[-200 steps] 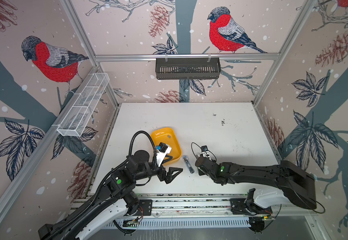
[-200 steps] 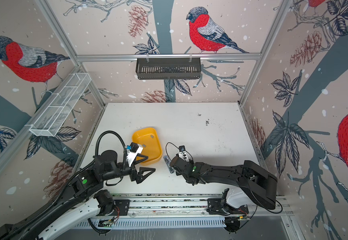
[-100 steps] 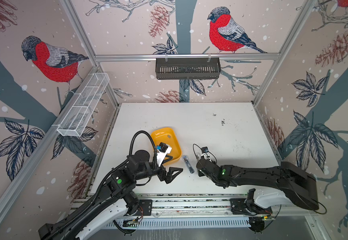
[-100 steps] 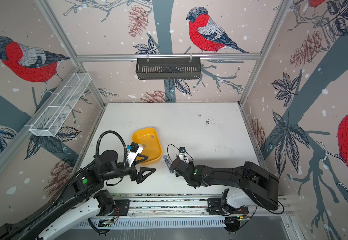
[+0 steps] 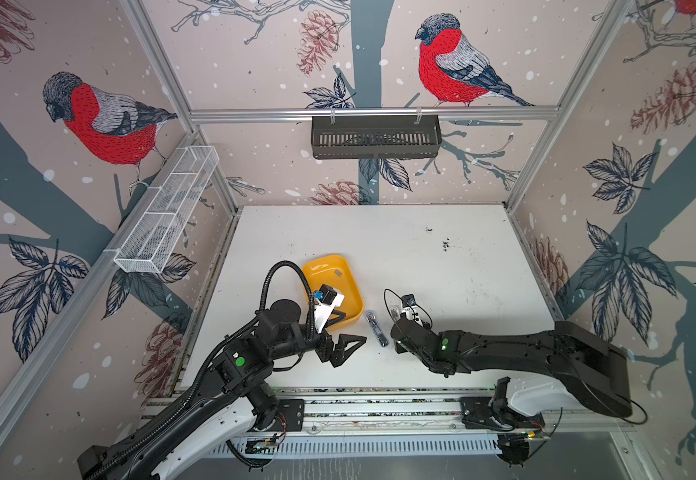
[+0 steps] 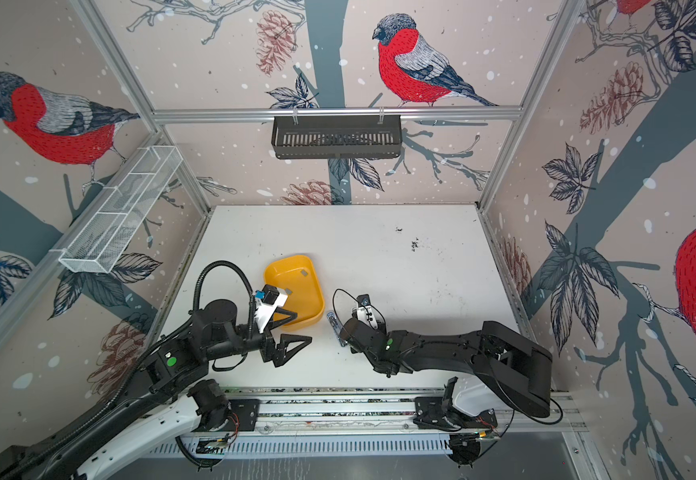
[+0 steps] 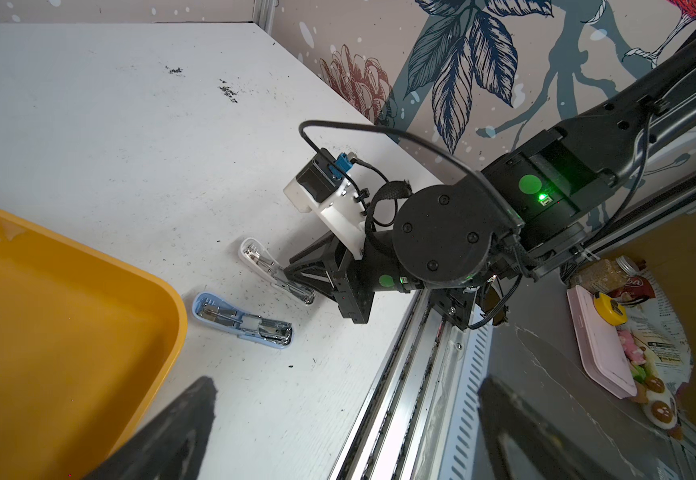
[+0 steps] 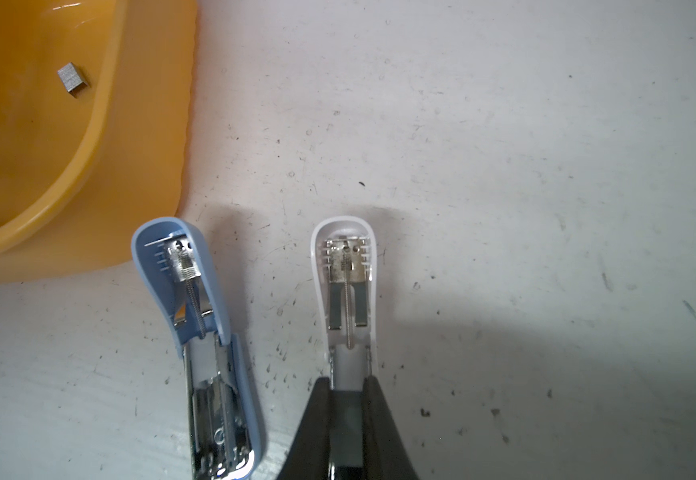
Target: Load the staples into the stapler
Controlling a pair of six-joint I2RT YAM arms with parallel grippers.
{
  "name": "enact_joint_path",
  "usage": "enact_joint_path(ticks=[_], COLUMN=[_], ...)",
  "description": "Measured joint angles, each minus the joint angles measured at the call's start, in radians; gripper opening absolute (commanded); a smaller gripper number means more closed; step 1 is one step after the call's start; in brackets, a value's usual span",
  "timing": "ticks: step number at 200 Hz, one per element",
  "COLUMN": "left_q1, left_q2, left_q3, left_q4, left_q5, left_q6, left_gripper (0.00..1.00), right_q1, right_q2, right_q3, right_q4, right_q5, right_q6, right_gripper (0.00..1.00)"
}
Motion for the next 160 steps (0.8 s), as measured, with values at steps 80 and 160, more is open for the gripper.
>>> enact_joint_path(ticks=[80, 160], left_q1=[0.000, 0.000], left_q2=[0.000, 0.000], left_q3=[0.000, 0.000], left_q4=[0.000, 0.000], left_q5=[0.000, 0.000], left_q6=[0.000, 0.000], left_gripper=[0.98, 0.98], right_q1=[0.000, 0.000], right_q2=[0.015, 0.016], right_q3=[0.000, -0.009], right_q4=[0.003, 0.006], right_q5=[0.000, 0.000], right_q6=[0.000, 0.001], right_gripper=[0.07, 0.06])
